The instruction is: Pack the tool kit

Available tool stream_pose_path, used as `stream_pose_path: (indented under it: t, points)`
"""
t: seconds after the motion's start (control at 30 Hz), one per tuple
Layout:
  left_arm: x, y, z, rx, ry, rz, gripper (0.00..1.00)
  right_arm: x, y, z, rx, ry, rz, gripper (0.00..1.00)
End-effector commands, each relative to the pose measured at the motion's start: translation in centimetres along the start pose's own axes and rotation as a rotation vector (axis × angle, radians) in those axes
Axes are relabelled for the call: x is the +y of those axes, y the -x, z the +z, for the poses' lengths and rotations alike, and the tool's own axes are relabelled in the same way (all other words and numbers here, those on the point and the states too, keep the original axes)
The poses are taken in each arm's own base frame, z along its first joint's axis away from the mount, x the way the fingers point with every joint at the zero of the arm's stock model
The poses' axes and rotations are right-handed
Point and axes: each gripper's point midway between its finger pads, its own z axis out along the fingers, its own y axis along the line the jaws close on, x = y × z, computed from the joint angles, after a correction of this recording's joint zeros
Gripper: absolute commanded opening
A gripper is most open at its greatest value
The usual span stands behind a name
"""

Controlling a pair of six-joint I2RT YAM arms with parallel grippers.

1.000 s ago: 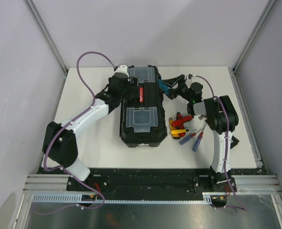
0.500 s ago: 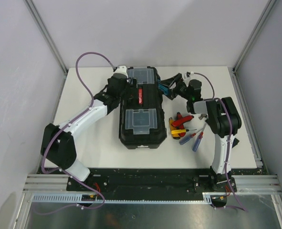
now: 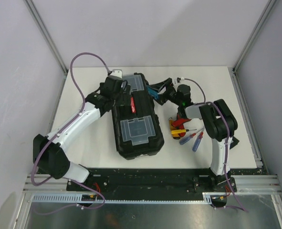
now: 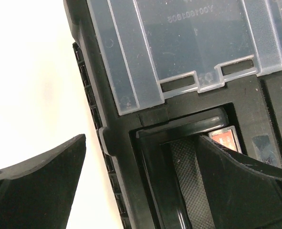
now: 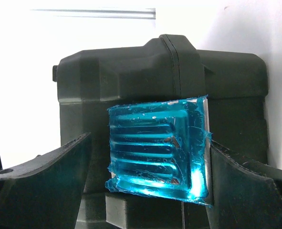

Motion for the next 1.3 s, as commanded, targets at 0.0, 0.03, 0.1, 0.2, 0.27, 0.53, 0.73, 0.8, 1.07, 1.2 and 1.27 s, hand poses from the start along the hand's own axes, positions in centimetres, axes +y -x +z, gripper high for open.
stream_pose_path:
  t: [0.0,0.03,0.1,0.2,0.27,0.53,0.73,0.8,1.07,1.2,1.27]
  points:
    - [1.7,-2.0,-1.9,0.063,0.026,-0.023,0.99,13.0,-4.5,-1.9,0.115,0.326,-0.123,0.88]
    - [1.6,-1.7,-2.4,0.056,0.0,-0.043,0.99,12.9,-4.6,-1.9,0.118,0.324,-0.124,0.88]
    - [0.8,-1.7,-3.5,0.055,-0.067,-0.075,0.99,12.8,-4.9,-1.8,0.125,0.318,-0.126,0.87]
    - [-0.3,-3.1,-4.3,0.092,-0.139,-0.135,0.97,12.7,-5.3,-1.8,0.133,0.306,-0.139,0.86]
    - [-0.6,-4.5,-4.3,0.132,-0.162,-0.174,0.91,12.6,-5.6,-1.7,0.138,0.295,-0.146,0.85]
    - [-0.4,-6.7,-2.4,0.188,-0.143,-0.179,0.65,12.0,-6.4,-1.7,0.149,0.263,-0.142,0.83]
    - [0.5,-3.2,0.5,0.099,-0.219,-0.095,0.51,10.9,-6.2,-2.0,0.114,0.241,-0.11,0.84]
    - [0.8,-2.3,1.6,0.07,-0.254,-0.041,0.49,10.7,-6.0,-1.9,0.096,0.256,-0.082,0.85]
    - [2.3,0.6,5.9,0.042,-0.283,0.023,0.44,11.2,-4.5,-1.9,0.021,0.401,0.028,0.9]
    - [3.2,2.5,6.9,0.013,-0.243,0.011,0.48,10.8,-4.1,-1.8,0.001,0.396,0.027,0.91]
    - [3.8,3.7,6.6,-0.015,-0.217,-0.003,0.53,10.5,-4.0,-1.7,-0.004,0.387,0.025,0.91]
